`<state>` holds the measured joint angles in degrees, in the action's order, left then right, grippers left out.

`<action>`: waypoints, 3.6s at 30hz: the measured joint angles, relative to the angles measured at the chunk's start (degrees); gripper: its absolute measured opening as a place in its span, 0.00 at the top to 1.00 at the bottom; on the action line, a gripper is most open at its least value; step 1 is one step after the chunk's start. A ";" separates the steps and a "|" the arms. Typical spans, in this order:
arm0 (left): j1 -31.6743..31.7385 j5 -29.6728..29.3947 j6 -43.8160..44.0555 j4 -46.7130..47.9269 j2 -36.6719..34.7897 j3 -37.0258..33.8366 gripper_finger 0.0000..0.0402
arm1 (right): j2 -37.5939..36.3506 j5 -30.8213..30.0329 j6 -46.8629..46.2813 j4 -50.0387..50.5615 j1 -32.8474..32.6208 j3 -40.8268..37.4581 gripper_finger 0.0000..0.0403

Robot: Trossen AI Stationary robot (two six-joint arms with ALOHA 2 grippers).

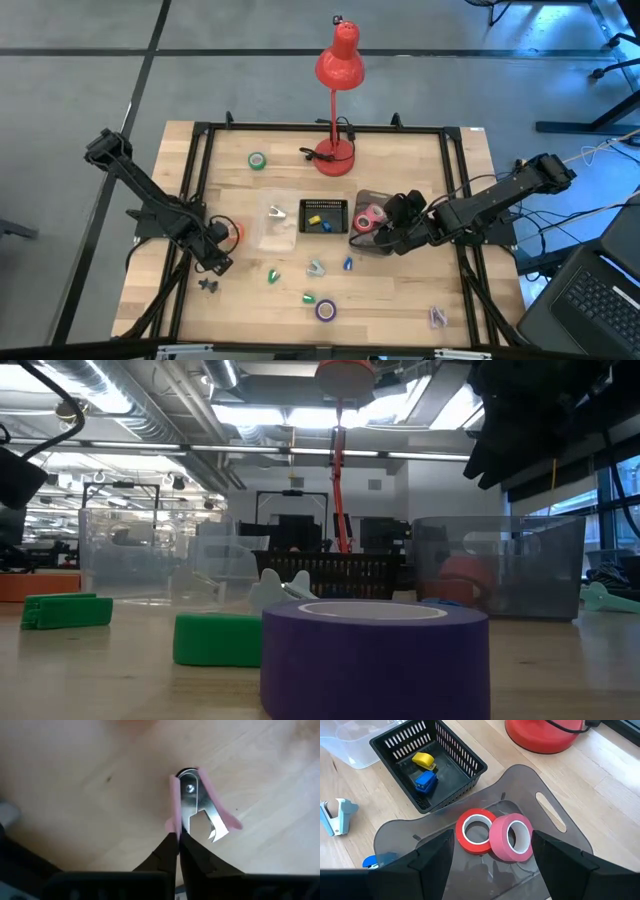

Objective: Pick and place Stapler, Stapler remover, tape
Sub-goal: Put the pink staple remover into the transparent bin, then put the green tape into the black bin

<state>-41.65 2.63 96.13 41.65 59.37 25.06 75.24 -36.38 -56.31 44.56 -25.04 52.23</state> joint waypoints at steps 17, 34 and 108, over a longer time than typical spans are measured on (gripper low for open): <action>1.81 -22.85 -26.26 9.25 -5.36 15.82 0.99 | 0.00 -0.02 0.15 0.00 0.01 0.00 0.33; 38.27 -5.02 -72.65 -10.28 1.74 16.52 0.99 | 0.00 -1.73 5.65 -0.75 1.41 0.00 0.33; -4.92 -18.25 -27.86 22.84 12.79 34.14 0.69 | 0.02 -0.80 11.25 -5.01 3.67 0.02 0.33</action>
<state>-46.57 -15.62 68.27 64.49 72.15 59.20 75.26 -37.18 -45.07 39.55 -21.38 52.25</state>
